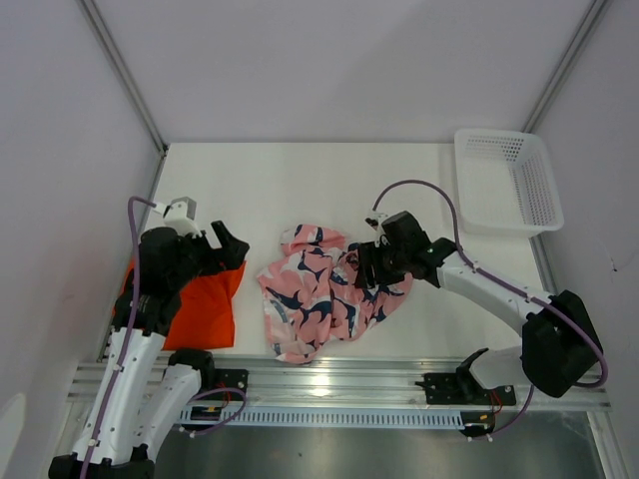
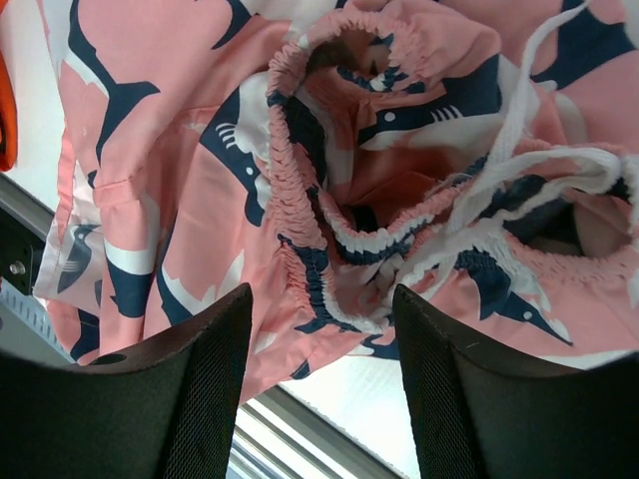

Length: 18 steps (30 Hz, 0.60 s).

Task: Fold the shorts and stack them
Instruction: Flatten the shorts out

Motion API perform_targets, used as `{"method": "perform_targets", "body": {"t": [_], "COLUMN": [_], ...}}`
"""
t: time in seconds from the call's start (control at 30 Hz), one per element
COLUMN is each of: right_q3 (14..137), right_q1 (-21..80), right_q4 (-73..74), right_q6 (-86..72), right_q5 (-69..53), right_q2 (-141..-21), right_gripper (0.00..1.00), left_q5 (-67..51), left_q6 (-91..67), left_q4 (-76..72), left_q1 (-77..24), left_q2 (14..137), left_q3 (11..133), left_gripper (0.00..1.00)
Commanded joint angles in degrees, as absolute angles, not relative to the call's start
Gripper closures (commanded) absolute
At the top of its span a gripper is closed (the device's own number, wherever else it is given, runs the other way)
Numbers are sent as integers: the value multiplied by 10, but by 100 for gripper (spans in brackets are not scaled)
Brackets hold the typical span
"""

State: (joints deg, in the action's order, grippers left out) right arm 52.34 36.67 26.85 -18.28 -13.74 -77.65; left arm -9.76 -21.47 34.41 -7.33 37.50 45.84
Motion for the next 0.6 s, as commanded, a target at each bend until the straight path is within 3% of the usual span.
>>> {"method": "perform_targets", "body": {"t": [0.0, 0.33, 0.43, 0.57], "right_q3": [512, 495, 500, 519], "right_q1": [366, 390, 394, 386], "right_q4": [217, 174, 164, 155], "right_q6": [-169, -163, -166, -165], "right_q5": [-164, -211, -202, -198], "right_q2": [-781, -791, -798, -816], "right_gripper": [39, 43, 37, 38], "left_q5": [-113, -118, -119, -119], "left_q6": [-211, -211, -210, -209], "left_q4": [332, 330, 331, 333], "left_q1": [-74, -74, -74, -74], "left_q2": [377, 385, 387, 387], "left_q3": [467, 466, 466, 466], "left_gripper": [1, 1, 1, 1]}}
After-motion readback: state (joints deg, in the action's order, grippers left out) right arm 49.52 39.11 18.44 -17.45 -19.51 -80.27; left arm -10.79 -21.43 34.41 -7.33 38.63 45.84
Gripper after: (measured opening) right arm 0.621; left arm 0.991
